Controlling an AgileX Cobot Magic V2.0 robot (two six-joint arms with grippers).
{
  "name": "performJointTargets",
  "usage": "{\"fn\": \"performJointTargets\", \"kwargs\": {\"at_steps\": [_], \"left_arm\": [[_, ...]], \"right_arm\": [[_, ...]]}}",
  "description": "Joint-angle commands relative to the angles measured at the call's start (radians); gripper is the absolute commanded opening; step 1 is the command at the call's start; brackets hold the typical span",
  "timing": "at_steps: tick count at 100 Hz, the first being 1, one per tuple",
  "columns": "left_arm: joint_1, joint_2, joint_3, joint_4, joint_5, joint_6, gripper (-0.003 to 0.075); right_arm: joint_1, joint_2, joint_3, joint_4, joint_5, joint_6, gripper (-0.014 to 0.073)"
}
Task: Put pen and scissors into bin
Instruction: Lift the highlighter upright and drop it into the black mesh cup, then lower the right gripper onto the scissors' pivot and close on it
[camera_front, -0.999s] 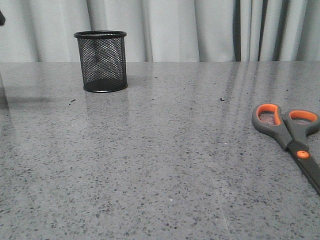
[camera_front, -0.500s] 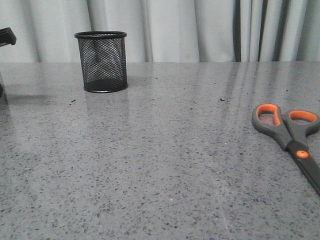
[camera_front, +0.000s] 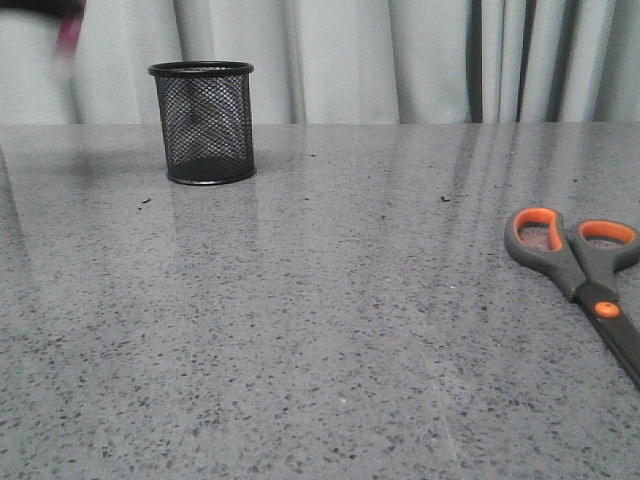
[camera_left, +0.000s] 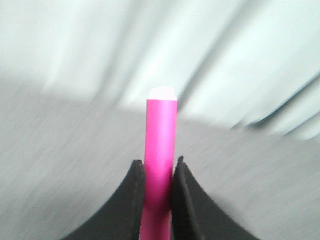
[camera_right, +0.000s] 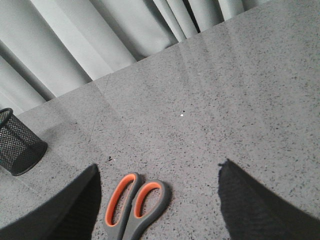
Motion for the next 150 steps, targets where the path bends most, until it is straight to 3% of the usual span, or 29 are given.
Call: {"fn": "performJointTargets", "kwargs": {"at_steps": [1,11,14,33,73,80,97,104,117,129,150], "left_arm": [[-0.071,-0.039,-0.089,-0.384,-0.029,0.416,-0.0018],[-0.136,-0.013,-0.127,-0.675,-0.029,0.713,-0.0018],[-0.15,-0.001,-0.134,-0.676,-0.029,0.749,-0.0018],[-0.173,0.103,-0.139,-0.676,0.055,0.753,-0.0019],[-0.173,0.221,-0.135,-0.622,0.055,0.786,-0.0008],[-0.173,0.221,-0.135,-0.584,0.057,0.786,0.0055],[-0.16,0.196,-0.135,-0.56,0.096,0.786,0.0413],[-0.148,0.156,-0.135,-0.56,0.118,0.784,0.0479],[-0.139,0.022,-0.135,-0.563,0.145,0.781,0.0432],[-0.145,-0.125,-0.135,-0.563,0.158,0.781,0.038],[-0.18,-0.335,-0.134,-0.529,0.158,0.781,0.0375]], "right_arm": [[-0.002,0.014,-0.038,0.008,-0.084,-0.001,0.0451],[-0.002,0.014,-0.038,0.008,-0.096,-0.001,0.0451],[-0.002,0.014,-0.038,0.008,-0.096,-0.001,0.0452],[-0.002,0.014,-0.038,0.008,-0.073,-0.001,0.0451],[-0.002,0.014,-0.038,0.008,-0.058,-0.001,0.0451],[-0.002,0.014,-0.038,0.008,-0.058,-0.001,0.0451],[-0.002,0.014,-0.041,0.008,-0.058,-0.001,0.0451],[-0.002,0.014,-0.062,0.008,-0.04,-0.004,0.0451],[-0.002,0.038,-0.174,0.008,0.012,-0.084,0.0451],[-0.002,0.172,-0.351,0.025,0.109,-0.181,0.0451],[0.034,0.531,-0.674,0.249,0.44,-0.4,0.0451]]}}
